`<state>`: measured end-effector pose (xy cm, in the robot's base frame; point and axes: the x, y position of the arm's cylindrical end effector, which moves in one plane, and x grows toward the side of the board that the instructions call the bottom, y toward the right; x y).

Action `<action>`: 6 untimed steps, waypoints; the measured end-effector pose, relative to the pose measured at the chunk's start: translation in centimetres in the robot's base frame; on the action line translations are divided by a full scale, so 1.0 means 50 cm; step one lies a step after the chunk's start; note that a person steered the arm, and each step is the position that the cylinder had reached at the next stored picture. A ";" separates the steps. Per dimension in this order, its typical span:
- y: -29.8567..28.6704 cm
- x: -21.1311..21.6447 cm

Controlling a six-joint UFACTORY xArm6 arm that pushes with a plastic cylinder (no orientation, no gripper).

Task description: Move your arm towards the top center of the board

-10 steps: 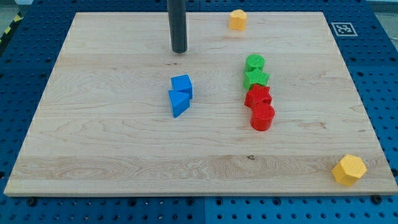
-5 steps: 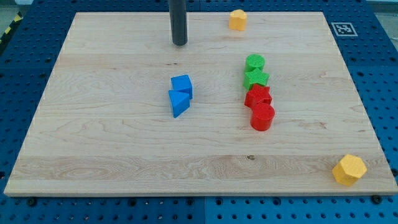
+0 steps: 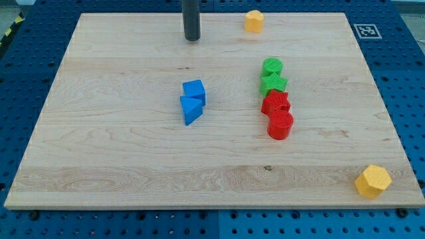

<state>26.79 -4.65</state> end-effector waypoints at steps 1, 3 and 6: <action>0.000 -0.010; 0.000 -0.031; 0.000 -0.066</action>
